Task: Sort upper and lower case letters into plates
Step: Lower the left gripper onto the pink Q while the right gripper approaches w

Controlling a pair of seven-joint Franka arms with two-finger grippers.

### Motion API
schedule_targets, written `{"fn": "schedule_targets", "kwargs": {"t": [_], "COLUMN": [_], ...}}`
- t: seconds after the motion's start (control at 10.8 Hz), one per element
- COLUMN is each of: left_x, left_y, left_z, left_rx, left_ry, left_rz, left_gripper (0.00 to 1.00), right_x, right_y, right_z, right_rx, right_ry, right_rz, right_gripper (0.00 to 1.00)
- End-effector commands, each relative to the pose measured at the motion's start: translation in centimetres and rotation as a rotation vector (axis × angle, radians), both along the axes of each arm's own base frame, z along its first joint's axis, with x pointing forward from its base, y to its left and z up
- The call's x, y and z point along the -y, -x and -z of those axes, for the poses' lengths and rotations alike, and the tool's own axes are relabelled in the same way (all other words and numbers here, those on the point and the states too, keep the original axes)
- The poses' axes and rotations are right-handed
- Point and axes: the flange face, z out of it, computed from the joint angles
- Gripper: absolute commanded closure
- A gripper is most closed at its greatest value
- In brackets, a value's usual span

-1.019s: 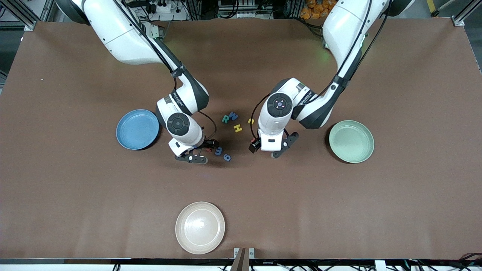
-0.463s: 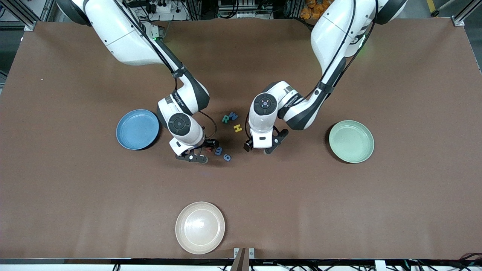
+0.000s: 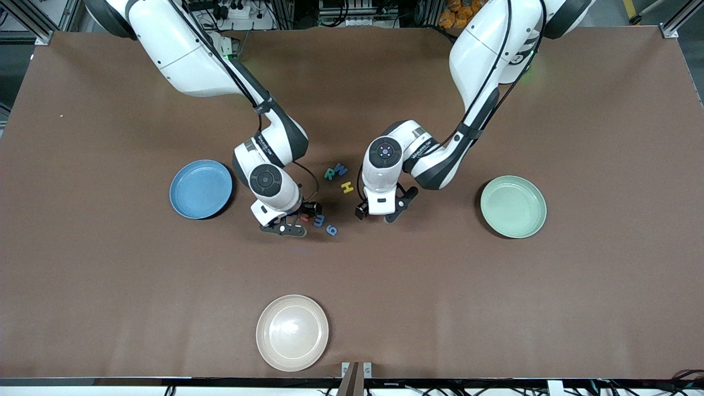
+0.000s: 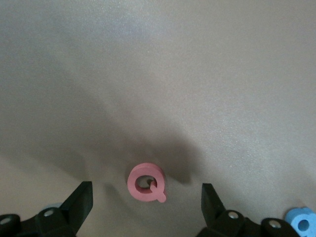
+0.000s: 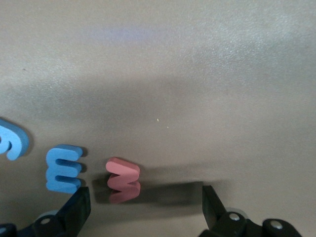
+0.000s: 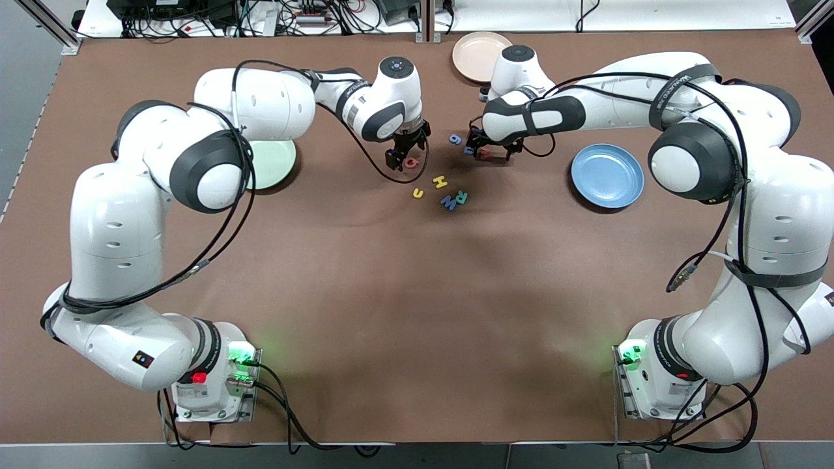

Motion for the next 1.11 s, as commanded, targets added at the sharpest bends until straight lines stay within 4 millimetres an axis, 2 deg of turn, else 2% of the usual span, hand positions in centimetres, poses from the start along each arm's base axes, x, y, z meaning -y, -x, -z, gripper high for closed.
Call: {"fn": "schedule_targets", "kwargs": {"t": [0.0, 0.19, 0.28, 0.46, 0.65, 0.83, 0.93, 1.02], "left_x": [0.1, 0.2, 0.1, 0.2, 0.5, 0.6, 0.6, 0.6], "left_y": [0.3, 0.4, 0.5, 0.4, 0.6, 0.6, 0.6, 0.6], "left_z": [0.6, 1.1, 1.9, 2.0, 2.1, 2.3, 2.2, 2.2], "left_rx": [0.029, 0.043, 0.044, 0.051, 0.052, 0.051, 0.052, 0.052], "left_ry": [-0.005, -0.024, -0.038, -0.040, -0.039, -0.039, -0.038, -0.038], "left_rz": [-0.016, -0.013, -0.009, -0.010, -0.005, -0.004, -0.003, 0.002], "left_gripper": [0.07, 0.10, 0.13, 0.18, 0.22, 0.41, 0.54, 0.73], "right_x": [-0.4, -0.3, -0.3, -0.4, -0.5, -0.4, -0.6, -0.7], "right_y": [0.2, 0.2, 0.2, 0.2, 0.1, 0.0, -0.1, -0.2], "right_z": [0.4, 0.5, 0.6, 0.6, 0.7, 0.6, 0.5, 0.5], "right_rx": [0.009, 0.010, 0.009, 0.012, 0.016, 0.022, 0.030, 0.045], "right_ry": [0.006, 0.007, 0.008, 0.006, 0.003, -0.001, -0.005, -0.016], "right_rz": [0.011, 0.012, 0.011, 0.009, 0.010, 0.012, 0.009, 0.012], "right_gripper": [0.00, 0.00, 0.05, 0.18, 0.21, 0.21, 0.20, 0.20]}}
